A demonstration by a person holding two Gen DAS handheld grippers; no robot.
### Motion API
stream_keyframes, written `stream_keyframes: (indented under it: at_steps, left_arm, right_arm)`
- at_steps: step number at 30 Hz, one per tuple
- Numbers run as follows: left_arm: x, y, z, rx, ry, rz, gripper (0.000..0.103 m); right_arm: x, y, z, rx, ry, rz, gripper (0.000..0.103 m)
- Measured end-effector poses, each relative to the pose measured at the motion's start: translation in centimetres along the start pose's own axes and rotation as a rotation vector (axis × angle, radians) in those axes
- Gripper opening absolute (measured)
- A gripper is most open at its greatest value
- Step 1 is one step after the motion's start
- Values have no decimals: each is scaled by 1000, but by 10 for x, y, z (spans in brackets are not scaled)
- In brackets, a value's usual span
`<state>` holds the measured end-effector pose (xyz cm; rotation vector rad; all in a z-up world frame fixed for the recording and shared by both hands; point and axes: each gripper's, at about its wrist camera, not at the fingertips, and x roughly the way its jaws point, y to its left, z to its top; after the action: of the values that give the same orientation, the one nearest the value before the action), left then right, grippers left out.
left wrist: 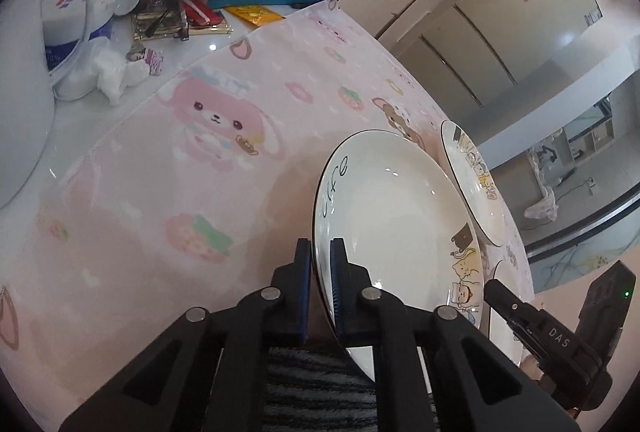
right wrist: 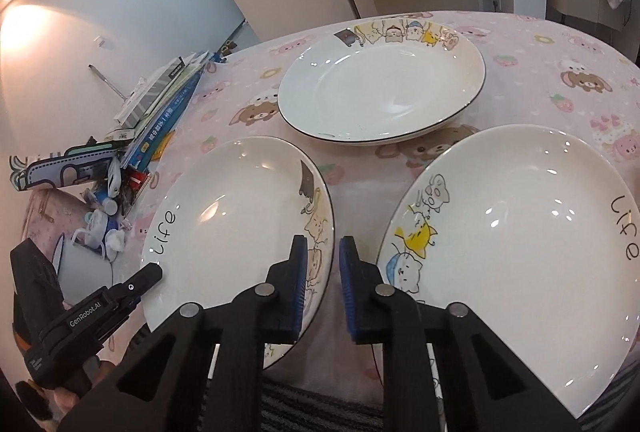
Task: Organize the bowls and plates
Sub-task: 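Lower both tools to the white Life plate rim and close on it, then lift the held plate and carry it over the other white Life plate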
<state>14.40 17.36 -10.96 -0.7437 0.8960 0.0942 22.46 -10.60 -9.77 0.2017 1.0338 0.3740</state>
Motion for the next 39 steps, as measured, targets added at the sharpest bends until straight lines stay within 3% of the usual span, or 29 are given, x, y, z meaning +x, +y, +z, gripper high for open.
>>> stream_keyframes:
  at_steps: [9, 13, 14, 17, 24, 27, 35, 39]
  left_arm:
    - [4, -14, -2, 78, -1, 76, 10]
    - [3, -11, -2, 64, 6, 66, 12]
    - [3, -13, -2, 72, 6, 86, 17]
    - [3, -24, -6, 134, -10, 148, 18]
    - [4, -24, -7, 136, -10, 136, 18]
    - [7, -22, -6, 127, 6, 109, 18]
    - [8, -32, -11, 200, 11, 132, 18]
    - [2, -26, -9, 172, 9, 94, 18]
  right_arm:
    - [3, 10, 4, -42, 18, -57, 14]
    - [8, 20, 11, -107, 62, -106, 14]
    - [9, 19, 13, -111, 71, -106, 14]
    - [14, 12, 24, -73, 124, -66, 14]
    - [42, 0, 38, -29, 246, 9, 14]
    - [51, 3, 38, -43, 268, 3, 14]
    - [49, -6, 35, -13, 203, 59, 12]
    - [41, -6, 32, -30, 158, 81, 10]
